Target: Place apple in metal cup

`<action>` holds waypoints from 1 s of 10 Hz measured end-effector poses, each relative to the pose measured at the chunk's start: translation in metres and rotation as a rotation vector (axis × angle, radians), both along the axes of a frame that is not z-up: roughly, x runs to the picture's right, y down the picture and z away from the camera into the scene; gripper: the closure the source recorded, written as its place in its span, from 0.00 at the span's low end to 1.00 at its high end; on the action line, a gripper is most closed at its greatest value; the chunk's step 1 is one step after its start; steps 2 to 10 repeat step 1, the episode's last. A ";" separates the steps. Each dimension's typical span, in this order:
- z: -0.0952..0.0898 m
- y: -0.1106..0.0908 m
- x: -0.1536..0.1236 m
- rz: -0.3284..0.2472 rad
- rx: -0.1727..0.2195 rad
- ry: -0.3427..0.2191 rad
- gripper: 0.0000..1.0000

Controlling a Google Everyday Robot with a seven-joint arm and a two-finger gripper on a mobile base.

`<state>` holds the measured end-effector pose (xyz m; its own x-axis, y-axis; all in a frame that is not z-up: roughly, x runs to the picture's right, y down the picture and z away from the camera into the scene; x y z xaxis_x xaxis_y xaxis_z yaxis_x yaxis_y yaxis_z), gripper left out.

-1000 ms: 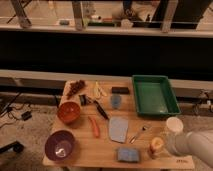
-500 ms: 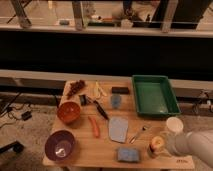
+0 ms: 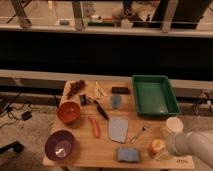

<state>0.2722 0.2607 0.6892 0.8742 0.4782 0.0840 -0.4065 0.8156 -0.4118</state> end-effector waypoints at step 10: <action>0.000 0.000 0.000 0.000 0.000 0.000 0.20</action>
